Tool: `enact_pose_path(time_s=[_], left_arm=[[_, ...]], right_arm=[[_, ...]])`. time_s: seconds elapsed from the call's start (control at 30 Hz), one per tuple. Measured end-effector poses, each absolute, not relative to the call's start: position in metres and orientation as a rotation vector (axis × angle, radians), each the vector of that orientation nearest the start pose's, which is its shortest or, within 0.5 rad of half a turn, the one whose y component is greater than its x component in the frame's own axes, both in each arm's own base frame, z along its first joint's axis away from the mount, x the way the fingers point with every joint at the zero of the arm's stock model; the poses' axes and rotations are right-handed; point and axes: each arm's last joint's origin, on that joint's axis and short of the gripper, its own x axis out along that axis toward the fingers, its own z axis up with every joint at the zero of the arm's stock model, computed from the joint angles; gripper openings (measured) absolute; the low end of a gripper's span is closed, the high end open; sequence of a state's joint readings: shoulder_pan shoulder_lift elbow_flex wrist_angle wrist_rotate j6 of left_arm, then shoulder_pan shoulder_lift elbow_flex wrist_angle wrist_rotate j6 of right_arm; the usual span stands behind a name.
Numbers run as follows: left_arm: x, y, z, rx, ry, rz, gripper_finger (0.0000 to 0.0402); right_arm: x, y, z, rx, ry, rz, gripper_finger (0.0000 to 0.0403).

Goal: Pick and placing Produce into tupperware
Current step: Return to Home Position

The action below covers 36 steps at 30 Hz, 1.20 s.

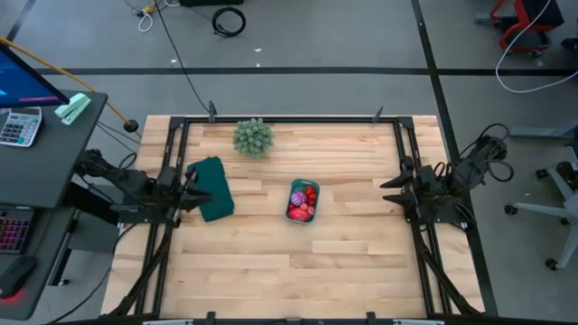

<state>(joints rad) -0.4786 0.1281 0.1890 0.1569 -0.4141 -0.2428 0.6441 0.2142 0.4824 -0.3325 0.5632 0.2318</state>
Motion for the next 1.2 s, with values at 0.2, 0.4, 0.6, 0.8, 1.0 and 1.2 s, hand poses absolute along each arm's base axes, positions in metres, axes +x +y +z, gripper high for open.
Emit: enact_pose_path(time_s=[0.2,0.4,0.6,0.8,1.0,1.2], left_arm=[[0.075,-0.026,0.236,-0.34,-0.247,-0.092,0.0064],[0.074,-0.025,0.233,-0.335,-0.228,-0.089,0.0064],[0.074,-0.024,0.23,-0.356,-0.201,-0.056,0.0056],[0.076,-0.025,0.227,-0.348,-0.209,-0.056,0.006],[0.086,-0.03,0.195,-0.333,-0.219,-0.054,0.0066],[0.088,-0.031,0.189,-0.338,-0.217,-0.053,0.006]], right_arm=[[0.061,0.027,0.272,0.23,0.082,0.07,0.0165],[0.061,0.027,0.272,0.219,0.081,0.068,0.0165],[0.068,0.032,0.253,0.197,0.1,0.061,0.0164],[0.075,0.037,0.236,0.201,0.094,0.062,0.0164],[0.081,0.041,0.218,0.205,0.083,0.063,0.0164],[0.087,0.046,0.192,0.215,0.074,0.063,0.0164]])
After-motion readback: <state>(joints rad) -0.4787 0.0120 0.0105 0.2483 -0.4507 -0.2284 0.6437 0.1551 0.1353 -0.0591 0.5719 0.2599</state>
